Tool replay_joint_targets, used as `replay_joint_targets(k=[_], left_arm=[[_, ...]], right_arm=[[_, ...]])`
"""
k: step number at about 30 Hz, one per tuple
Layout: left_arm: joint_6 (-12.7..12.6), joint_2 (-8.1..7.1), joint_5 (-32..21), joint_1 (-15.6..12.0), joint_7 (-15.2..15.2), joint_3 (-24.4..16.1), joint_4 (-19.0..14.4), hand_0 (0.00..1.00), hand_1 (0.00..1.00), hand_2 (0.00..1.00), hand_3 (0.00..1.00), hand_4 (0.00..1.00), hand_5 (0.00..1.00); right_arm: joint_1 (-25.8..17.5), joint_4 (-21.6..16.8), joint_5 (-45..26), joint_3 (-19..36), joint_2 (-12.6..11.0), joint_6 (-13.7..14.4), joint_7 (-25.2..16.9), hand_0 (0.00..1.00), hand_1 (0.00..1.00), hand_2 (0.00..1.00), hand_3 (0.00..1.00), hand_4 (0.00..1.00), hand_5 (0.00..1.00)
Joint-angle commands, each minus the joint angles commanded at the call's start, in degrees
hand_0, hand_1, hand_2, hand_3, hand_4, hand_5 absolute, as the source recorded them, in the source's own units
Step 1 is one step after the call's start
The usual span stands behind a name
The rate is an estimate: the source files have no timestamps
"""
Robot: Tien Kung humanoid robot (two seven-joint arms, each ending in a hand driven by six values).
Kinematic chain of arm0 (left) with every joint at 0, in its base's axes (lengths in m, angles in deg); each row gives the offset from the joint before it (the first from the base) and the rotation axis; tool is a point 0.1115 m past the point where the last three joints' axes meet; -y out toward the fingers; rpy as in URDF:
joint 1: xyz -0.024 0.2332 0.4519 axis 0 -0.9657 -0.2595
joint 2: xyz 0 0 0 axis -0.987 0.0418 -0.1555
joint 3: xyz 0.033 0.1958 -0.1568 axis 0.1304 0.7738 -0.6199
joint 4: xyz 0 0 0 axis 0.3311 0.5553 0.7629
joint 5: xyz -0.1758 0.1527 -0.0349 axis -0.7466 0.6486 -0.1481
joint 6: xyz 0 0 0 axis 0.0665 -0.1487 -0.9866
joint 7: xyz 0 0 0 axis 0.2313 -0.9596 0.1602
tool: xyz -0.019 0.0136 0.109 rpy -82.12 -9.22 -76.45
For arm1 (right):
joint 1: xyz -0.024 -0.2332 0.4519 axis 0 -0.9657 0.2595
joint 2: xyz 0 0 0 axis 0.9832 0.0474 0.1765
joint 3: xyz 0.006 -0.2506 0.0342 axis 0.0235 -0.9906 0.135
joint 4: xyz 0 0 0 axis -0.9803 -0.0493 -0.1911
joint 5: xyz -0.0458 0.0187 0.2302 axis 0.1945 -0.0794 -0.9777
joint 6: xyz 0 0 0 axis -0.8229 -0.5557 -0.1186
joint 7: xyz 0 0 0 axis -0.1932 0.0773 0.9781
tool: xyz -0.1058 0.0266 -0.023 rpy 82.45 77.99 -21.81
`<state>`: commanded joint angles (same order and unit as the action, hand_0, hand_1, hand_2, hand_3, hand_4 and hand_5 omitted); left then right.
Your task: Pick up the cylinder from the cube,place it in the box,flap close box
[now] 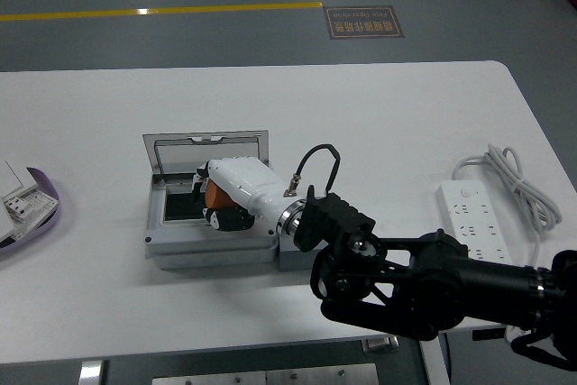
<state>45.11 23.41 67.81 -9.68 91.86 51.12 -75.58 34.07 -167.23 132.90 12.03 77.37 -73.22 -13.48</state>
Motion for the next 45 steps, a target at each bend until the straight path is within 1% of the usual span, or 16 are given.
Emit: replay_joint_targets(k=[5,6,12,13,18,19,24,25,30,31,32,34,37,40,43,45], left_arm=[[0.0,0.02,0.2,0.0,0.1,-0.2,0.0,0.514,0.559,0.561,0.598,0.717,0.150],[0.0,0.03,0.3,0.0,0.1,-0.2,0.0,0.514,0.559,0.561,0.598,0.717,0.151],[0.0,-0.14,0.2,0.0,0.1,-0.1,0.0,0.514,0.559,0.561,0.598,0.717,0.151],[0.0,-0.16,0.2,0.0,0.1,-0.1,0.0,0.513,0.559,0.561,0.598,0.718,0.150],[0.0,-0.17,0.4,0.1,0.2,-0.2,-0.1,0.513,0.559,0.561,0.598,0.718,0.150],[0.0,-0.15,0.5,0.1,0.3,-0.3,-0.1,0.513,0.559,0.560,0.599,0.718,0.150],[0.0,-0.16,0.4,0.2,0.2,-0.2,-0.1,0.513,0.559,0.560,0.599,0.718,0.150],[0.0,-0.17,0.4,0.2,0.2,-0.2,-0.1,0.512,0.559,0.560,0.599,0.718,0.149],[0.0,-0.19,0.4,0.2,0.2,-0.1,-0.1,0.512,0.559,0.560,0.599,0.718,0.149],[0.0,-0.18,0.4,0.2,0.2,-0.1,-0.1,0.512,0.559,0.560,0.599,0.718,0.150],[0.0,-0.16,0.4,0.2,0.2,-0.1,-0.1,0.512,0.559,0.560,0.599,0.718,0.150],[0.0,-0.11,0.2,0.2,0.1,0.1,-0.1,0.512,0.559,0.560,0.599,0.718,0.150],[0.0,0.01,-0.1,0.2,0.0,0.3,-0.2,0.511,0.558,0.559,0.597,0.717,0.153],[0.0,0.11,-0.2,0.2,0.0,0.4,-0.2,0.511,0.558,0.559,0.597,0.717,0.153],[0.0,0.11,0.0,0.2,0.1,0.3,-0.2,0.512,0.558,0.559,0.598,0.716,0.153],[0.0,0.03,0.1,0.3,0.1,0.3,-0.2,0.512,0.558,0.559,0.598,0.716,0.153]], right_arm=[[0.6,0.4,1.2,-1.1,0.4,-0.7,3.0,0.140,0.319,0.451,0.427,0.023,0.002],[0.8,0.5,1.4,-1.5,0.5,-0.7,3.5,0.614,0.609,0.616,0.631,0.392,0.083],[1.5,2.1,3.2,-2.6,2.0,-2.1,5.6,0.614,0.609,0.616,0.631,0.392,0.083],[1.6,2.3,3.6,-2.7,2.2,-2.3,5.8,0.754,0.682,0.703,0.687,0.581,0.354],[1.9,2.7,4.7,-2.9,2.7,-2.6,6.3,0.754,0.682,0.703,0.687,0.581,0.354],[2.0,2.6,4.8,-3.0,2.7,-2.6,6.3,0.774,0.695,0.716,0.728,0.710,0.474],[2.2,2.6,4.7,-3.4,2.8,-2.4,6.1,0.774,0.695,0.716,0.728,0.710,0.474],[2.2,2.6,4.6,-3.5,2.8,-2.4,6.0,0.778,0.697,0.720,0.759,0.753,0.484],[2.1,2.2,4.1,-3.4,2.6,-1.4,5.2,0.778,0.697,0.720,0.759,0.753,0.484],[2.0,2.0,3.9,-3.3,2.5,-1.1,5.0,0.779,0.698,0.722,0.764,0.783,0.503],[1.9,1.7,3.6,-3.2,2.3,-0.9,4.9,0.779,0.698,0.722,0.764,0.783,0.503],[1.6,0.7,2.0,-2.6,1.7,0.1,4.1,0.779,0.698,0.722,0.764,0.783,0.503],[0.6,-2.0,-1.9,-1.1,0.1,2.1,2.1,0.777,0.696,0.721,0.766,0.806,0.497],[-0.1,-5.1,-6.0,0.8,-1.7,4.2,0.0,0.777,0.696,0.721,0.766,0.806,0.497],[0.3,-8.3,-9.9,2.9,-3.3,6.1,-1.5,0.774,0.692,0.713,0.758,0.791,0.494],[1.5,-9.6,-11.6,4.2,-4.1,7.5,-2.5,0.774,0.692,0.713,0.758,0.791,0.494]])
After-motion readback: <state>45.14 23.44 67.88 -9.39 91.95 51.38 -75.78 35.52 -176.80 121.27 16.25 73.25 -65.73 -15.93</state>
